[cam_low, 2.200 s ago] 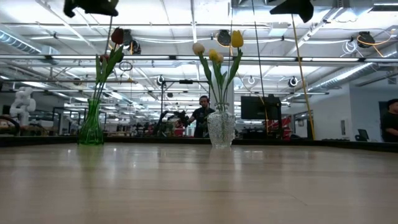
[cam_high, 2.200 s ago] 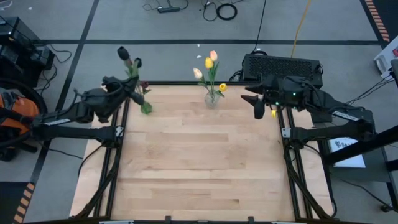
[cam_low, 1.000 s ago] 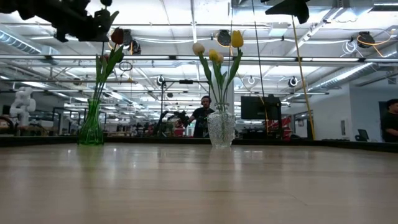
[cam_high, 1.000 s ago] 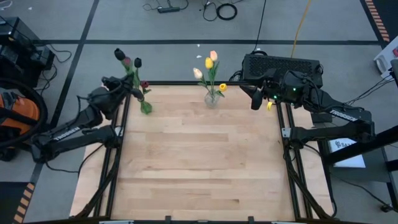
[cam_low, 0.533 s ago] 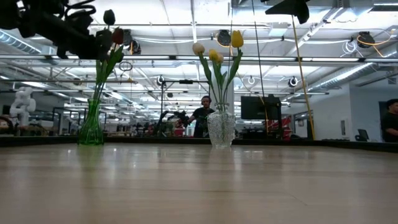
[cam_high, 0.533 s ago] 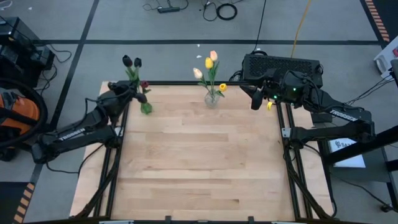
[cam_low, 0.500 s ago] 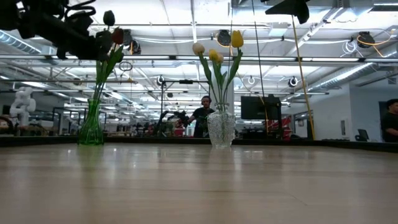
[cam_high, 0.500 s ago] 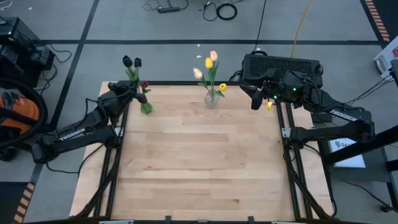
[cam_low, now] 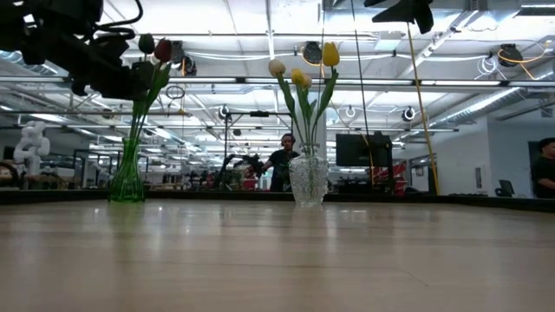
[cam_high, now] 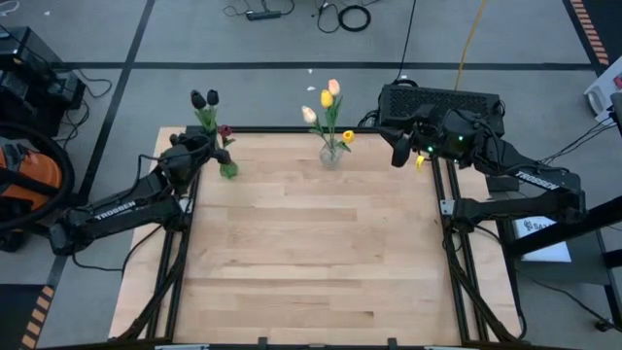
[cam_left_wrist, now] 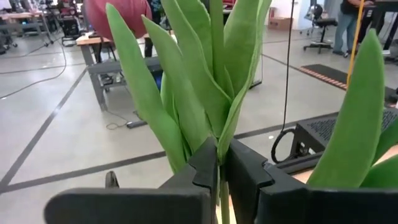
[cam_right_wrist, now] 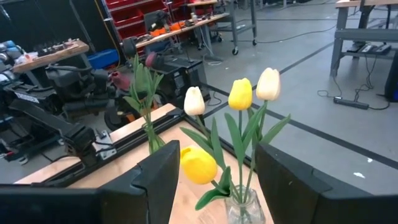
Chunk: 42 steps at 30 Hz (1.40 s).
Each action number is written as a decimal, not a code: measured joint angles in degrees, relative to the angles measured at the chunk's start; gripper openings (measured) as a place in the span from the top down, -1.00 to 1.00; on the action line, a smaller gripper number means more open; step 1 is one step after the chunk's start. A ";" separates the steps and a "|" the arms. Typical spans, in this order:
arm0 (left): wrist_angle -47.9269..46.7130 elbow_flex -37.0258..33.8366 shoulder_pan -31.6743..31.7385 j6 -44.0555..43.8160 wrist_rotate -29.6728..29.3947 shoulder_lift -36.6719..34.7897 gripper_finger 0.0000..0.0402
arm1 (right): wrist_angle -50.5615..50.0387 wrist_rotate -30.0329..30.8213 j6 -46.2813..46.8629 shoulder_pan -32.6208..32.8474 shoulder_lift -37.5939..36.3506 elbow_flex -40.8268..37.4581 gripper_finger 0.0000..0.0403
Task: Sort flowers into vase by color
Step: Put the black tulip into the green vase
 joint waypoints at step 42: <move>-27.23 14.34 -0.04 -4.45 20.65 -0.99 0.16 | 0.01 -0.51 -0.28 -0.38 4.25 0.00 0.00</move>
